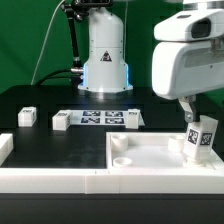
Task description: Assemble one leg
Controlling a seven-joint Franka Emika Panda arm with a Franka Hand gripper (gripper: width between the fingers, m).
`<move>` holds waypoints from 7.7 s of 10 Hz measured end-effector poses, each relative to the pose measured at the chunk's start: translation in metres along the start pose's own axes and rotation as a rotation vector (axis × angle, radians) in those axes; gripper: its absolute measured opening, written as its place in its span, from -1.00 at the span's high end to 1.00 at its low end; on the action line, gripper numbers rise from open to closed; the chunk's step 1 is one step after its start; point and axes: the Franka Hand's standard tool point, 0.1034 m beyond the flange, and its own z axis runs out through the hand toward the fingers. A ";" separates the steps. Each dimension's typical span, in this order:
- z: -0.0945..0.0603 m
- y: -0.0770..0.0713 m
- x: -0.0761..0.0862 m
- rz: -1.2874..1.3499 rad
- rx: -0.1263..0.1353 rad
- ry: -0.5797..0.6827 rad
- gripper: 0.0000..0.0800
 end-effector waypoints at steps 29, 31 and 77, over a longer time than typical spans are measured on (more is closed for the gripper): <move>0.017 0.028 -0.004 1.262 -0.017 0.034 0.22; 0.017 0.026 -0.003 1.187 -0.016 0.032 -0.37; 0.023 0.013 -0.003 1.373 0.139 0.114 -0.62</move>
Offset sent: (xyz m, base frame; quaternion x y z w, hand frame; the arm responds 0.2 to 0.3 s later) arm 0.0078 -0.0216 -0.0046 -0.0221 0.0364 -0.0132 0.9990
